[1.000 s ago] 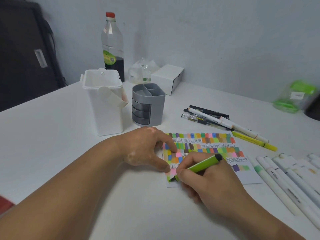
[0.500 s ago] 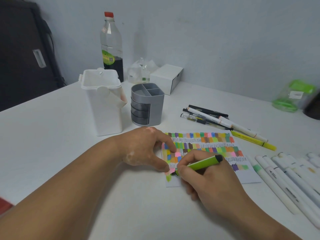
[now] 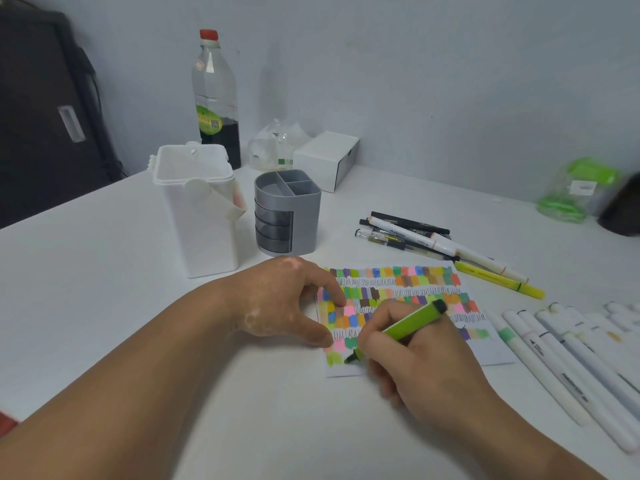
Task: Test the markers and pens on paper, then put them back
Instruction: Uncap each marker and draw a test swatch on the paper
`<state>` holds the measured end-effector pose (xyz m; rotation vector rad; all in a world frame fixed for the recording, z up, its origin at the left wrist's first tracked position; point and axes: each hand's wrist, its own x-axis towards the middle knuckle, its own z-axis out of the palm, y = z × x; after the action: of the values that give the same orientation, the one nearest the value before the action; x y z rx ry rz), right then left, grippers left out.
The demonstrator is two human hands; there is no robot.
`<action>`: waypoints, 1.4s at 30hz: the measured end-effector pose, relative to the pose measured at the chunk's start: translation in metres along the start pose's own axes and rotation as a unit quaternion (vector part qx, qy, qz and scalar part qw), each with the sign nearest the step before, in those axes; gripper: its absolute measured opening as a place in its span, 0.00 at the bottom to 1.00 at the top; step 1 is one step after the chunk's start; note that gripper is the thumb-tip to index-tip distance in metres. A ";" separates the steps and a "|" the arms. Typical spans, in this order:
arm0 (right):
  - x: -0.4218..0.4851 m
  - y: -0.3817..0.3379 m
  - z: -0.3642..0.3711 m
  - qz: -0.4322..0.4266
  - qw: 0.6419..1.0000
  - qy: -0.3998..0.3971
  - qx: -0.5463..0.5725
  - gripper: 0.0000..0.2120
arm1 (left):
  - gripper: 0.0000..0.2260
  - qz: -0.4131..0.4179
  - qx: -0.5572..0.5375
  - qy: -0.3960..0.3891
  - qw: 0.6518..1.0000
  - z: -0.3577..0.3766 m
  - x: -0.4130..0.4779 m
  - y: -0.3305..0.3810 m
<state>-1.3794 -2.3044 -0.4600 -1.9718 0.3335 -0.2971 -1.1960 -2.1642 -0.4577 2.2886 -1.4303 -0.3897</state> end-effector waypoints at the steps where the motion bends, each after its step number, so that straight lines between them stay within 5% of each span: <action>1: 0.001 0.000 -0.002 0.008 0.998 0.019 0.058 0.06 | 0.20 0.009 -0.023 0.030 0.999 -0.001 -0.001 -0.001; 3: 0.005 -0.002 -0.013 0.007 0.984 0.077 0.161 0.02 | 0.16 0.007 -0.172 0.113 0.979 -0.005 -0.001 0.000; 6: 0.011 -0.001 -0.030 -0.013 0.961 0.133 0.243 0.04 | 0.13 -0.034 -0.500 0.171 0.848 -0.007 0.002 0.010; 8: 0.012 0.001 -0.035 -0.011 0.955 0.137 0.264 0.08 | 0.11 -0.042 -0.563 0.165 0.808 -0.002 0.005 0.019; 14: 0.014 0.007 -0.042 0.000 0.942 0.142 0.305 0.15 | 0.08 0.016 -0.569 0.081 0.818 0.007 0.003 0.026; 19: 0.015 0.007 -0.046 -0.008 0.931 0.147 0.334 0.11 | 0.23 0.019 -0.560 0.059 0.826 0.006 0.002 0.023; 22: 0.015 0.006 -0.046 -0.024 0.931 0.139 0.336 0.03 | 0.17 0.023 -0.521 0.065 0.851 0.007 0.001 0.025; 27: 0.012 0.007 -0.046 -0.048 0.939 0.130 0.316 0.05 | 0.06 0.025 -0.420 0.098 0.902 0.006 0.000 0.028; 42: 0.007 0.002 -0.032 -0.045 0.970 0.091 0.222 0.05 | 0.07 0.016 -0.455 0.101 0.885 0.014 0.001 0.038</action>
<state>-1.3841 -2.3344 -0.4482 -1.5237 0.2670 -0.5639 -1.2313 -2.1827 -0.4515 1.4753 -0.8842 -0.6258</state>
